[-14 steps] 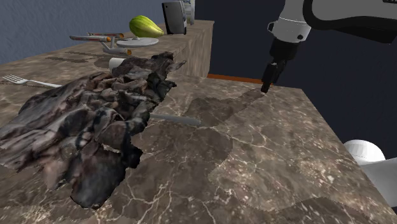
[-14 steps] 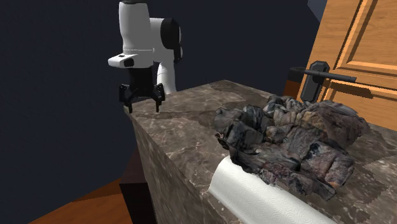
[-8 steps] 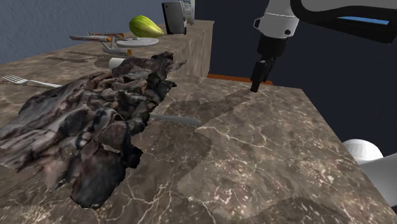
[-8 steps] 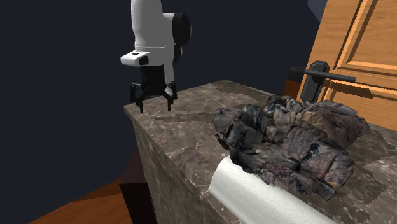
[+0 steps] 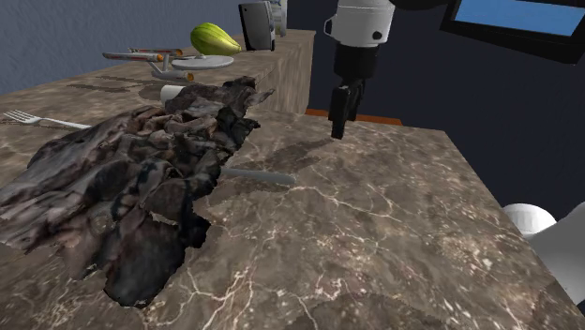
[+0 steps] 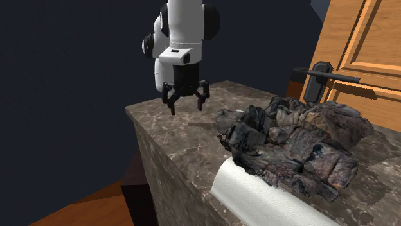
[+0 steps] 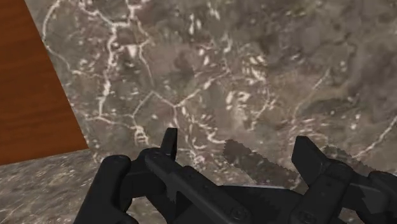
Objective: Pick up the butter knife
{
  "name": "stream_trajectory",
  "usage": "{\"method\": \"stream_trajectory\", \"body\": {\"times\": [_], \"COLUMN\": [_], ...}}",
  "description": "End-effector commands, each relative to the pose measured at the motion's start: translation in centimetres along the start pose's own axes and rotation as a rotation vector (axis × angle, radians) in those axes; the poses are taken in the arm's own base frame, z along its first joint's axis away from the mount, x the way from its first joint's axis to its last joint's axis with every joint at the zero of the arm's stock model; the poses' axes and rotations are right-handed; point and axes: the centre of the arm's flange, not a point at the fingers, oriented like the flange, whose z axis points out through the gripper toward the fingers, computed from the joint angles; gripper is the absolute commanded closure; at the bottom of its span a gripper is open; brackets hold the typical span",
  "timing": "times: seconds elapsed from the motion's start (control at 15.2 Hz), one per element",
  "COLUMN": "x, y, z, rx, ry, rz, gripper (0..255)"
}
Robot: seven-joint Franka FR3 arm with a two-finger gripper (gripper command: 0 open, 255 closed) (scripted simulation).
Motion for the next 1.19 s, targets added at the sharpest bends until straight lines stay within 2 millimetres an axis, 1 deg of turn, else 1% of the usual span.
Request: {"method": "stream_trajectory", "body": {"times": [0.0,0.53,0.99,1.06,1.12], "x": [1.2,6.5,10.1,10.2,10.2], "y": [-2.1,-11.2,-19.6,-19.9,-19.9], "z": [-0.3,-2.0,-3.6,-3.6,-3.1], "rx": [0.006,0.028,0.047,0.047,0.047], "ry": [-0.012,-0.057,-0.096,-0.097,-0.097], "rz": [-0.035,-0.171,-0.29,-0.293,-0.293], "gripper": [0,0,0,0,0]}}
